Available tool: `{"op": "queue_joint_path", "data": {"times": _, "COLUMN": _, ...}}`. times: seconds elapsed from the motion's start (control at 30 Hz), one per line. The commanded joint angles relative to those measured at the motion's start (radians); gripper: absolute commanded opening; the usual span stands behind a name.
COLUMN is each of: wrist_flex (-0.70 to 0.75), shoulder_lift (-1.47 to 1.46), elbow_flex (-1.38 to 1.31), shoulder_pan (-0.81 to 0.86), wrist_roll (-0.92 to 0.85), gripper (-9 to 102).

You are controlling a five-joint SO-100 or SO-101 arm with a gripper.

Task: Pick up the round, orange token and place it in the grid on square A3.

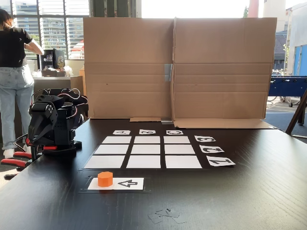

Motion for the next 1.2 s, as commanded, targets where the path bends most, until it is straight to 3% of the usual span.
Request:
{"op": "queue_joint_path", "data": {"times": 0.0, "wrist_flex": 0.074, "shoulder_lift": -0.163, "elbow_flex": -0.222, "shoulder_pan": -0.029, "wrist_roll": -0.003, "gripper": 7}}
{"op": "queue_joint_path", "data": {"times": 0.27, "wrist_flex": 0.301, "shoulder_lift": -0.594, "elbow_flex": -0.672, "shoulder_pan": -0.12, "wrist_roll": -0.002, "gripper": 24}}
{"op": "queue_joint_path", "data": {"times": 0.53, "wrist_flex": 0.336, "shoulder_lift": -0.893, "elbow_flex": -0.841, "shoulder_pan": -0.261, "wrist_roll": -0.038, "gripper": 51}}
{"op": "queue_joint_path", "data": {"times": 0.73, "wrist_flex": 0.344, "shoulder_lift": -1.062, "elbow_flex": -0.951, "shoulder_pan": -0.347, "wrist_roll": -0.049, "gripper": 62}}
{"op": "queue_joint_path", "data": {"times": 1.17, "wrist_flex": 0.336, "shoulder_lift": -1.387, "elbow_flex": -1.14, "shoulder_pan": -0.48, "wrist_roll": -0.126, "gripper": 68}}
